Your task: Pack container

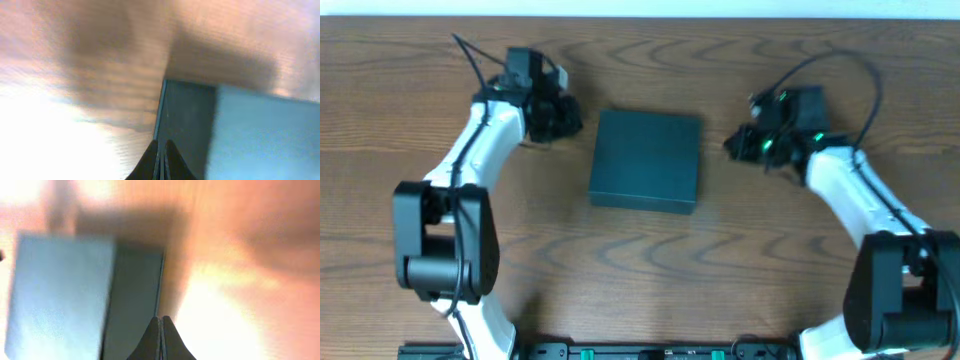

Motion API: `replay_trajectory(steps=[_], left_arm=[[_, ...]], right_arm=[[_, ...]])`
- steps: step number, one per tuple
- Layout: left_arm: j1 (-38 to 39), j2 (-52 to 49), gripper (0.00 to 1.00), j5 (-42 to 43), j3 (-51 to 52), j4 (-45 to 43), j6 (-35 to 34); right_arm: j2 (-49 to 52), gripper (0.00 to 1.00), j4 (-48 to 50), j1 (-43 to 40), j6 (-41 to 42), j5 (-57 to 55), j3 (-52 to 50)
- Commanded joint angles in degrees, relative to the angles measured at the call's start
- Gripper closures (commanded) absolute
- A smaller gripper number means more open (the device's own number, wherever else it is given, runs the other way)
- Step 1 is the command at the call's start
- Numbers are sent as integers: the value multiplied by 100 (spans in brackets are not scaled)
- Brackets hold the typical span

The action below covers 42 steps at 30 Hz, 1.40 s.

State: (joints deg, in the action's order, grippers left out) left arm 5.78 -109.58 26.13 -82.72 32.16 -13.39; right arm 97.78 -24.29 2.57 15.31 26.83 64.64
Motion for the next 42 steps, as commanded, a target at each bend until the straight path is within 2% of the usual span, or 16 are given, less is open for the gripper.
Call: replay_trajectory(steps=[1,8,10,11,12,13,14,15,16,22,40,42], left_arm=[[-15,564,94,-369,-514,103,542],[-15,1316,94,-474,-719,81,726],[-15,1523,89,-470,-717,83,723],[-13,1694,87,-468,-719,85,721],[-13,1818,85,-468,-719,85,721],[-13,1950,75,-470,-719,87,721],[-13,2041,49,-470,-719,87,721],[-13,2205,4,-472,-719,87,721],[-15,2358,5,-472,-719,94,719],[-13,2852,5,-382,-717,304,697],[-13,2839,5,-400,-713,411,713],[-13,2973,5,-946,-713,743,874]], right_arm=[[0,98,-63,-278,-723,-136,741],[0,98,-9,-452,-1631,-138,2026],[0,98,120,-452,-1628,-136,2273],[0,95,221,-452,-1624,-133,2413],[-2,84,262,-452,-1624,-131,2500],[-4,66,262,-452,-1624,-116,2581],[-7,45,251,-452,-1624,-90,2640],[-7,11,221,-452,-1620,-63,2706],[-11,1,219,-450,-1574,-9,2730],[-61,1,219,-446,-455,2,2730],[-59,1,39,-446,-444,-4,2717],[-57,1,39,-446,-444,-4,2717]])
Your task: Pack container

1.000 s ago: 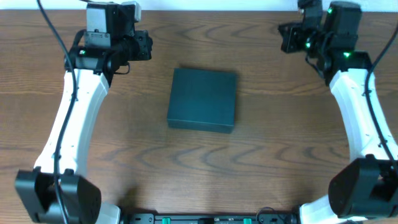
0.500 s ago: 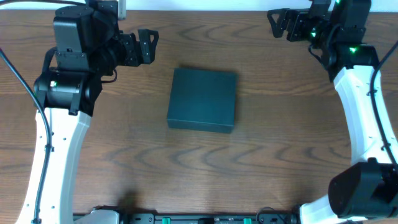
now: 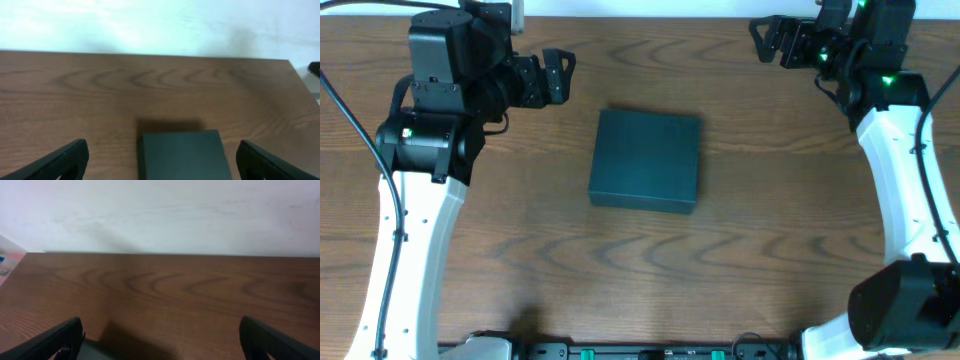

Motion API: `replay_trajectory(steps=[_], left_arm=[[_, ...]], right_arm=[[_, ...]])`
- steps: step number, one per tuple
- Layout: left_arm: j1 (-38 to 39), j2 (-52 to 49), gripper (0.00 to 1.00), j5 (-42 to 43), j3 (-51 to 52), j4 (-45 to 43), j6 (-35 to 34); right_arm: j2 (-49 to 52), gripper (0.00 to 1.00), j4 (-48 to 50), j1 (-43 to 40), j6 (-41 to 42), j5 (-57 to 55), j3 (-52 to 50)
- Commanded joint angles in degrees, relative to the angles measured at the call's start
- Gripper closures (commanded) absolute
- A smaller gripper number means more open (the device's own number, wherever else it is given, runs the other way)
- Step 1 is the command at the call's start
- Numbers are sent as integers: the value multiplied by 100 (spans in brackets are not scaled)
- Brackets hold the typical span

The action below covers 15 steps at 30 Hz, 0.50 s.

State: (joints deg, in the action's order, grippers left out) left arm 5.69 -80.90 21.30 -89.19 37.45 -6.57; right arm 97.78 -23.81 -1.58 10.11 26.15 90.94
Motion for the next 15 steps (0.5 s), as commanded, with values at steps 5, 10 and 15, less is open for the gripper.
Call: replay_trajectory(steps=[5,10,15], left_arm=[[-4,994,5,-1982,-66,1475,190],[-7,2144,5,-3088,57,2813,188],[-153,3602,5,-3416,824,3062,179]], right_arm=[[-59,1,-9,-31,76,63,87],[-59,1,-9,-31,76,63,87],[-59,1,-7,-31,76,63,87]])
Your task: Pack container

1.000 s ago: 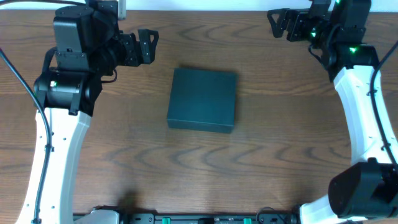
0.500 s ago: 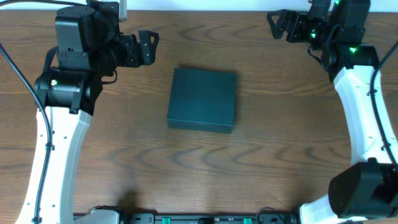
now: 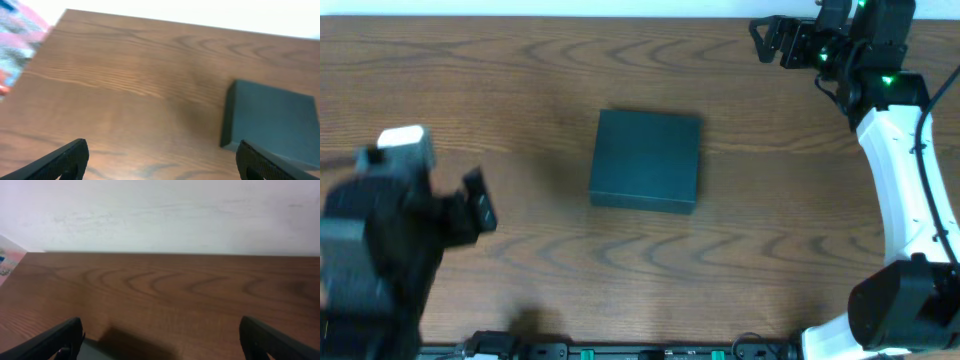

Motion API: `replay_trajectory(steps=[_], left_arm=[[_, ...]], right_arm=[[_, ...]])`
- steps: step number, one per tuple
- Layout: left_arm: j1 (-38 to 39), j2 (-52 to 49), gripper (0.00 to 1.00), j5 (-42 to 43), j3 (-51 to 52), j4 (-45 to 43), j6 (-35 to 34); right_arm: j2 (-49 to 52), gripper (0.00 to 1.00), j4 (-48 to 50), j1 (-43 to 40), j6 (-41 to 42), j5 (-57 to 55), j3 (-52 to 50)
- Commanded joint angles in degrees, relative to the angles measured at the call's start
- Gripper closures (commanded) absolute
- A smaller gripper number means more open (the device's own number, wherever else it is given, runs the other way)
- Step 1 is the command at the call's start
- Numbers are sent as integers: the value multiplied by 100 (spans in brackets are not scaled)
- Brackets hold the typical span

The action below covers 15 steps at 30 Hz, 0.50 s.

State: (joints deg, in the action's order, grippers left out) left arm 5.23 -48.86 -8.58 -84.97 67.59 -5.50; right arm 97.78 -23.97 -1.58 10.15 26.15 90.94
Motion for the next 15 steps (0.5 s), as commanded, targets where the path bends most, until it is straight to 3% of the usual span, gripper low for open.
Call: replay_trajectory(steps=[1,7,15], left_arm=[[-175,695,5,-428,664,26,35],[-555,2302,5,-411,2793,-927,0],[-841,3803,5,-376,5455,-2583,-761]], right_arm=[[-57,1,7,-31,72,63,87],[-59,1,7,-31,72,63,87],[-57,1,9,-31,72,63,87]])
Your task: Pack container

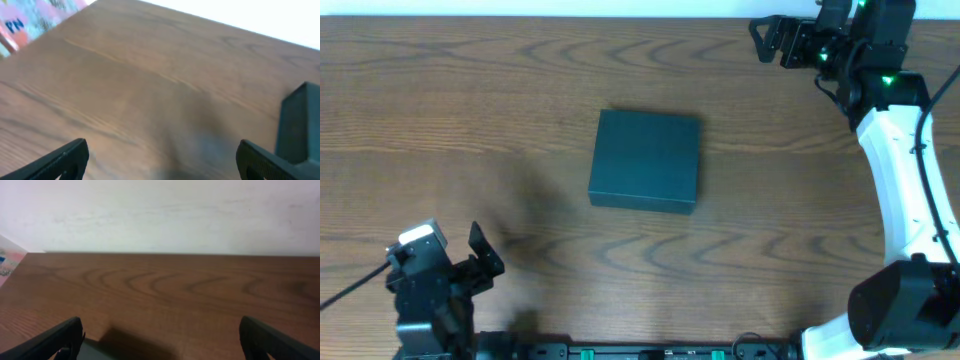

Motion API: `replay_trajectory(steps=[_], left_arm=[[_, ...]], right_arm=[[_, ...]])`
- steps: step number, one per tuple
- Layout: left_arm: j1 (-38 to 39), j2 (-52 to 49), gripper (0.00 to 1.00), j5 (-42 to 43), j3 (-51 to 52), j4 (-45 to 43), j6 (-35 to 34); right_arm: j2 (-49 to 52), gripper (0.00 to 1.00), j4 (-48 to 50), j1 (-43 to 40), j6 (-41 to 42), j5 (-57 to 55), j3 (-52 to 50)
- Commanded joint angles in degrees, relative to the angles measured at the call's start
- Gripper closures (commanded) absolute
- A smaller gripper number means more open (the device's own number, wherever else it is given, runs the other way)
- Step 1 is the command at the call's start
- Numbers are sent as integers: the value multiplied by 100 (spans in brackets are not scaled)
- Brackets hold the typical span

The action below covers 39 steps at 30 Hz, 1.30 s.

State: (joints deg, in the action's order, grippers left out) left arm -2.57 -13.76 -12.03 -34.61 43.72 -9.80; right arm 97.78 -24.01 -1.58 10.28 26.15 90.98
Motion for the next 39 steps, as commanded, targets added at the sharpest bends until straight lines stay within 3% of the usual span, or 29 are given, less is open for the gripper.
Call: replay_trajectory(steps=[1,9,18,39], left_arm=[[-83,470,5,22,717,-396,-391],[-90,1307,5,160,2072,-1268,-573],[-90,1357,5,157,2599,-1314,-846],[-87,1355,5,138,2632,-1333,-802]], right_arm=[[-59,1,11,-31,59,63,83],[-57,1,13,-31,59,63,83],[-59,1,11,-31,59,63,83],[-59,1,11,-31,59,63,83]])
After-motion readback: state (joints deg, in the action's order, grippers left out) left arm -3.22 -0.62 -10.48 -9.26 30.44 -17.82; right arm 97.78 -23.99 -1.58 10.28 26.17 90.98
